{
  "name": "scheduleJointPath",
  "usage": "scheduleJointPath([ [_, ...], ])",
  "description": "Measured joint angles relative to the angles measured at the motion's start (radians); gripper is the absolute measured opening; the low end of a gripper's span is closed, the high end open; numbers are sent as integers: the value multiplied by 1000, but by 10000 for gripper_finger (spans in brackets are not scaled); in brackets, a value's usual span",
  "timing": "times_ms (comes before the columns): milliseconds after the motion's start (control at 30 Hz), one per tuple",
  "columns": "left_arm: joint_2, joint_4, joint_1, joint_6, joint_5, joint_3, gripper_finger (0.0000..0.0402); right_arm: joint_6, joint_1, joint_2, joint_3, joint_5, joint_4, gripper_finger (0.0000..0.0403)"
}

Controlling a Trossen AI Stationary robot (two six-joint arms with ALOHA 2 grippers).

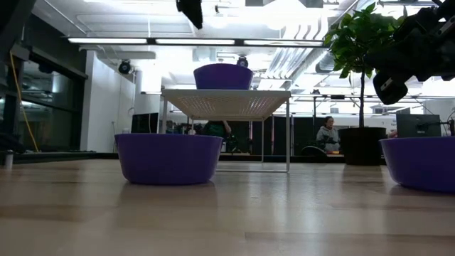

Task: Pick & Place Mini bowls
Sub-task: Stack the left violet bowl on top of the violet bowl on the shelf

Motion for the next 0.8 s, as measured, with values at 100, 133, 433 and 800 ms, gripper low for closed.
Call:
scheduleJointPath([
  [100, 0, 0, -48, 1, 4, -6, 147, 0, 0, 0, 0, 0, 0, 0],
  [133, 0, -2, -65, -3, 5, -8, 147, 0, 0, 0, 0, 0, 0, 0],
  [433, 1, -1, -248, -109, -30, -7, 147, 0, 0, 0, 0, 0, 0, 0],
  [800, 0, 0, -513, -283, -154, -117, 147, 0, 0, 0, 0, 0, 0, 0],
])
